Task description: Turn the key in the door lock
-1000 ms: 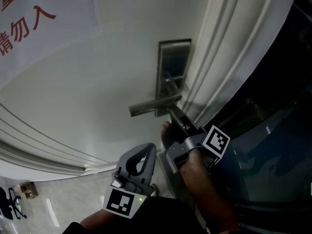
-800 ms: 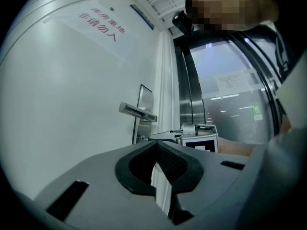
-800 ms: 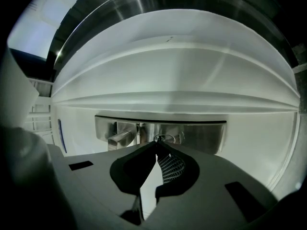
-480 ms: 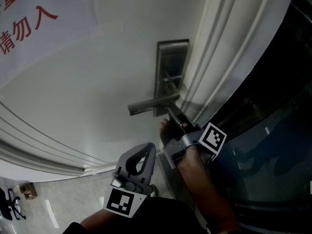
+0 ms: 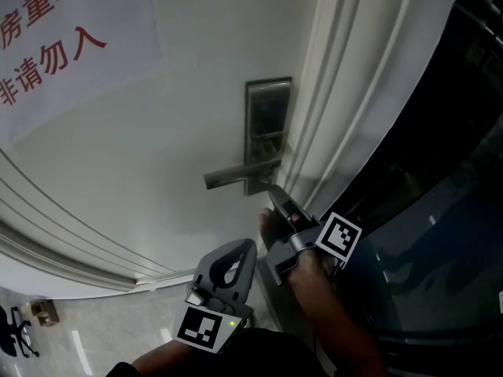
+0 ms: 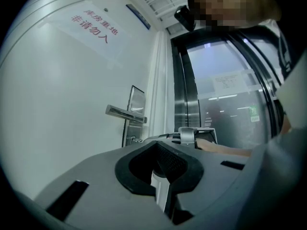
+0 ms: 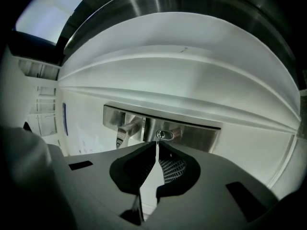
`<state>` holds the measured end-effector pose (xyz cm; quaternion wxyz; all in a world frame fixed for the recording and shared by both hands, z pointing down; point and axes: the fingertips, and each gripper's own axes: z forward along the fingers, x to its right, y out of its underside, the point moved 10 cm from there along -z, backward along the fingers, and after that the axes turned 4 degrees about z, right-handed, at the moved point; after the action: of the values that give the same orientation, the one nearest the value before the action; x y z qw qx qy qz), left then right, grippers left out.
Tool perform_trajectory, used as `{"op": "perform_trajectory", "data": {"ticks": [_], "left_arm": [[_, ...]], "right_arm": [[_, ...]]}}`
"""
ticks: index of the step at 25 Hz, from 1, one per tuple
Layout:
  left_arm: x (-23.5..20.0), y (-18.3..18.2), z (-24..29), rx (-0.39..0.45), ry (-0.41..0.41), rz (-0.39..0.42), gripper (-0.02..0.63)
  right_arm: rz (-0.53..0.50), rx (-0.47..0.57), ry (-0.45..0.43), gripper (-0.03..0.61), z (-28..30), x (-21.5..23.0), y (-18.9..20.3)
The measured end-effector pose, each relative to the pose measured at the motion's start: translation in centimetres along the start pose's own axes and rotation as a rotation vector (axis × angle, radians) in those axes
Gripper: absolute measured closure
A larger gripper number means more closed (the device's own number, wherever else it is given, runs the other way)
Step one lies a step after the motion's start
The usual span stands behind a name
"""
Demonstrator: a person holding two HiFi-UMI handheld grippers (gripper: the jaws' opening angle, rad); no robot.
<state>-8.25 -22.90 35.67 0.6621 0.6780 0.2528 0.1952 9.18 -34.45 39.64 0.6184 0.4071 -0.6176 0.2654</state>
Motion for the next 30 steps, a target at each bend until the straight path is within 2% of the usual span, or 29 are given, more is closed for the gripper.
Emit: {"op": "perform_trajectory", "data": {"ticks": [2,4,9,11,19,30], "left_arm": [[0.1,-0.1,0.0,-0.006,-0.006,0.001,0.606],[0.3,-0.3,0.1,-0.009,-0.015,-0.001,0.606],[1.2,-1.0,-0.1,0.002,-0.037,0.002,0.606],[2.0,-1.2,-0.3,0.003,-0.041,0.007,0.606],[6.3,-1.2,-1.5,0.009,-0.065,0.010,0.606],[10.7,-1.2,-4.3,0.026,-0.100,0.028,0.606]], "right_arm": [[-0.064,-0.039,0.003,0.559,-0.6,-0.5,0.4],[-0.175,-0.090,-0.004,0.560,-1.5,-1.3,1.0],[-0.560,-0.141,0.020,0.563,-4.9,-2.5,1.7],[-0.668,-0.141,0.039,0.563,-6.3,-2.5,1.8],[-0.865,-0.142,0.016,0.563,-11.2,-4.2,3.0],[-0.928,-0.156,-0.041,0.563,-15.7,-5.8,4.7]]}}
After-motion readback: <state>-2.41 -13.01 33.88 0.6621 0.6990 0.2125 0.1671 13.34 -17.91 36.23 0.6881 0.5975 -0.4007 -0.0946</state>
